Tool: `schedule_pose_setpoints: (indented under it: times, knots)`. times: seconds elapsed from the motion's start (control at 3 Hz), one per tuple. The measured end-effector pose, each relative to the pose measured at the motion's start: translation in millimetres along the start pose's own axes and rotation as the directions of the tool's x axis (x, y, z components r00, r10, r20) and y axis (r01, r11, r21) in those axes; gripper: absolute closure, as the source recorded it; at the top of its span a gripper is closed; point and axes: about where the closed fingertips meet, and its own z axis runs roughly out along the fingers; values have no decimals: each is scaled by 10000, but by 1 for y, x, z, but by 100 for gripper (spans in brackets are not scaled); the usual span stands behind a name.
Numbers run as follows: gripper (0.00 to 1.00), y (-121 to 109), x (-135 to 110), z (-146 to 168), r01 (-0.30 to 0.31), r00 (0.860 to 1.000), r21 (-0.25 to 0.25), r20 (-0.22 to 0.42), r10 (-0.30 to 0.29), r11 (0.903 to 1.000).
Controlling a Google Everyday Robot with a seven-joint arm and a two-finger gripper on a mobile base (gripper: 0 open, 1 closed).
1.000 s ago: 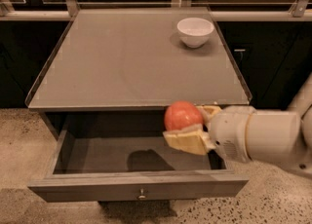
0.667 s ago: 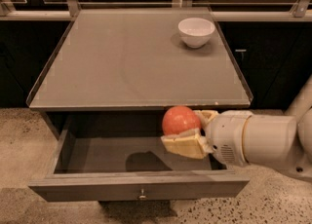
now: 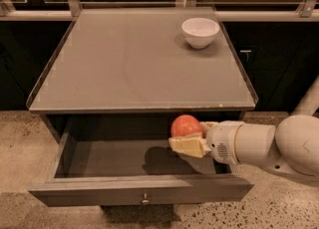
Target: Place apple into top drawer
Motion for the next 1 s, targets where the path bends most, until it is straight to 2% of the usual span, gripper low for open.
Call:
schedule_pose_setpoints:
  times: [0.33, 0.67, 1.0]
  knots:
    - [100, -36, 24, 29, -861, 9960, 290, -212, 868, 9959]
    - [100, -60, 45, 47, -1499, 9873, 623, -434, 1527, 9867]
    - [100, -80, 69, 63, -2059, 9736, 1023, -782, 2142, 9732]
